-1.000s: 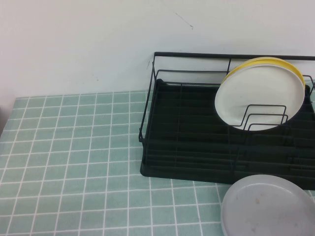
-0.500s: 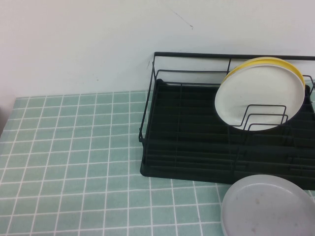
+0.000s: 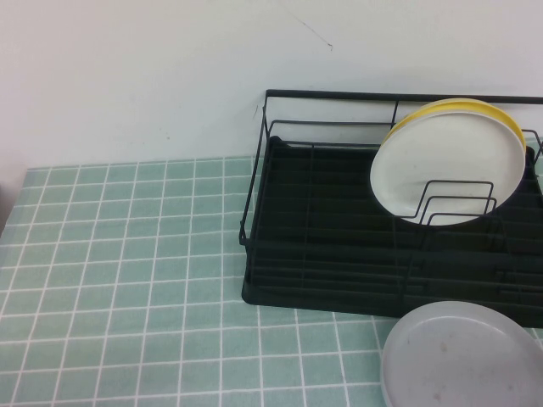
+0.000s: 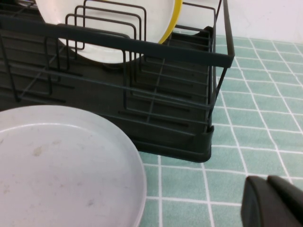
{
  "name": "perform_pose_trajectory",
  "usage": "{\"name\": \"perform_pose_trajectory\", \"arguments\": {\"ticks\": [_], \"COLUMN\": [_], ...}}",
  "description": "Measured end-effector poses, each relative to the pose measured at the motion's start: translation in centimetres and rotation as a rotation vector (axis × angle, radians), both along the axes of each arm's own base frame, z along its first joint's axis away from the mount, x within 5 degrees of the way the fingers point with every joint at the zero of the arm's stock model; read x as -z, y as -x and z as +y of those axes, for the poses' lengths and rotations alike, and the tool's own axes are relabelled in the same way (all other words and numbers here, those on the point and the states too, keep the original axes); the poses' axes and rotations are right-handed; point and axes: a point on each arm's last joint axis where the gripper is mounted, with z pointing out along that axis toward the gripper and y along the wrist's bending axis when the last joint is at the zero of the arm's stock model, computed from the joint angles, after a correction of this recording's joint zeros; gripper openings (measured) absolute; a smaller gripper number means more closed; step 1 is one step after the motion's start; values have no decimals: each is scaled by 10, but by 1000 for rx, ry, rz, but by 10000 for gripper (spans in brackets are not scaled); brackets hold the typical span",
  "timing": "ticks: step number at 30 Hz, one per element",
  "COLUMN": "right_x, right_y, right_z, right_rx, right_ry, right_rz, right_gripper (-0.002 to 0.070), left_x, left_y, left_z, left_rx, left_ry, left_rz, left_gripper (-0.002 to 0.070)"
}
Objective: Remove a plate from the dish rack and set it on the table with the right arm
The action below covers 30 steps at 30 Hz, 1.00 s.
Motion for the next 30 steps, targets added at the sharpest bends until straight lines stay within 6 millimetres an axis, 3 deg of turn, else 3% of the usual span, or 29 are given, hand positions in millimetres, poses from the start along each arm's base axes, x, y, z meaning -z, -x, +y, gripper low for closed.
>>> {"name": "perform_pose_trajectory", "arguments": {"ticks": [9, 18, 22, 30], "right_x": [0, -20, -27, -22], "right_y": [0, -5, -5, -3], "right_z": [1, 5, 0, 14], "right_rx": [-2, 52, 98, -4], "right_ry": [-24, -489, -557, -627], "right_rz": [-3, -225, -314, -141], "right_gripper": [-1, -1, -1, -1], "left_x": [0, 0, 0, 0], "left_y": [0, 0, 0, 0], "left_z": [0, 0, 0, 0], "left_rx": [-1, -1, -1, -1], "left_ry": [2, 2, 2, 2], "left_rz": [0, 0, 0, 0], "left_gripper": [-3, -3, -3, -3]}}
